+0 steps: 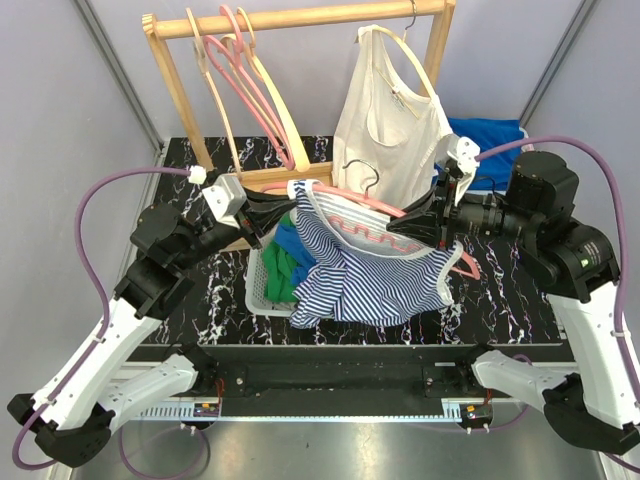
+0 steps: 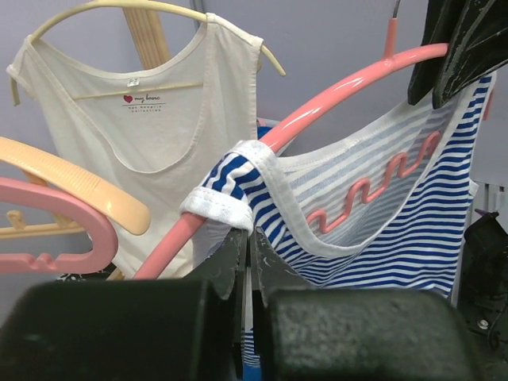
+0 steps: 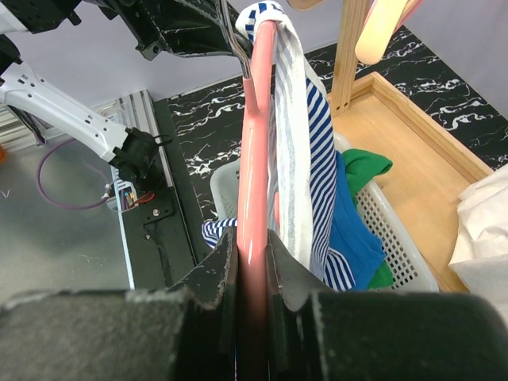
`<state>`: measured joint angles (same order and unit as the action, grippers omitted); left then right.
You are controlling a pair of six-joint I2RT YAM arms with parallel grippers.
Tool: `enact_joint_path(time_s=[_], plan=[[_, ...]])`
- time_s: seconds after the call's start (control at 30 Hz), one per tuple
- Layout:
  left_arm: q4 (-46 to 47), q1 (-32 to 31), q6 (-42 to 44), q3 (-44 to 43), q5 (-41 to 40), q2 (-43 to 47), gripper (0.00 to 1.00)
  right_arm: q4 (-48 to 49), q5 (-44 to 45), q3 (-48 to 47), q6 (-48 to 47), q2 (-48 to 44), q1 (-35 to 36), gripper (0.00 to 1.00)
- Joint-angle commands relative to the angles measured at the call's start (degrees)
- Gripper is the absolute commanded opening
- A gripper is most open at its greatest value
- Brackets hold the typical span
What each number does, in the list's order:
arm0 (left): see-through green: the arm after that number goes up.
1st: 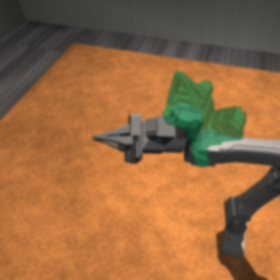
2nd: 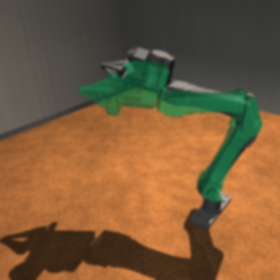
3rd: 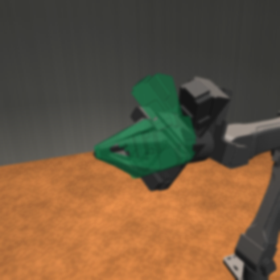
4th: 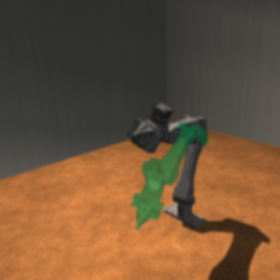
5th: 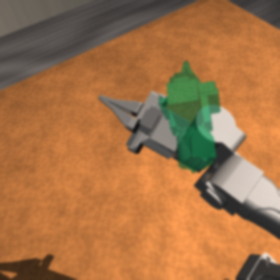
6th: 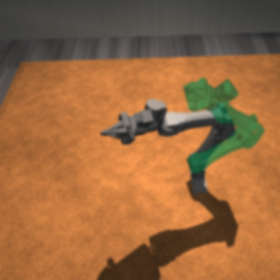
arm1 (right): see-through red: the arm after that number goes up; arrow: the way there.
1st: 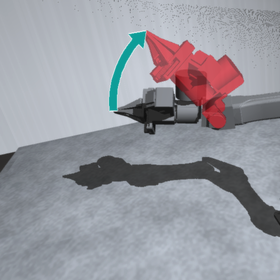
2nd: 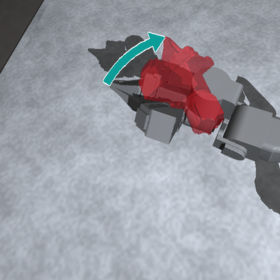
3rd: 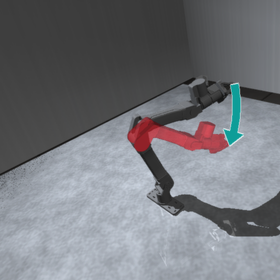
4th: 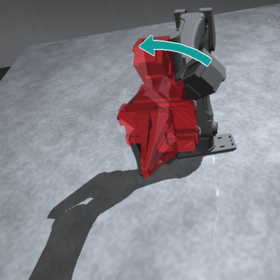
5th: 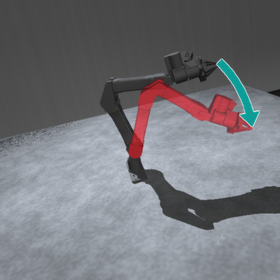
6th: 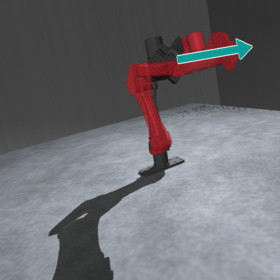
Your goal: Remove the tank top from the hanger
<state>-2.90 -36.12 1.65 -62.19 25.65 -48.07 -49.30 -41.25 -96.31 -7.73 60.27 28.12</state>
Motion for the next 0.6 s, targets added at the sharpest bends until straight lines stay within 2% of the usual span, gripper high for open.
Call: enact_joint_path(time_s=[0.0,0.27,0.57], plan=[[3.07,1.22,2.74,-0.82,-1.74,1.75,0.0,1.23,1.18,-0.19,-0.88,-2.79,0.27,0.0],[-0.44,5.0,8.1,-2.58,-5.61,4.04,0.0,-3.61,2.58,2.53,-1.23,-8.06,0.27,0.0],[-1.32,5.8,8.28,-1.53,-6.05,4.74,0.0,-7.04,3.55,-0.71,-2.47,-11.75,0.27,0.0]])
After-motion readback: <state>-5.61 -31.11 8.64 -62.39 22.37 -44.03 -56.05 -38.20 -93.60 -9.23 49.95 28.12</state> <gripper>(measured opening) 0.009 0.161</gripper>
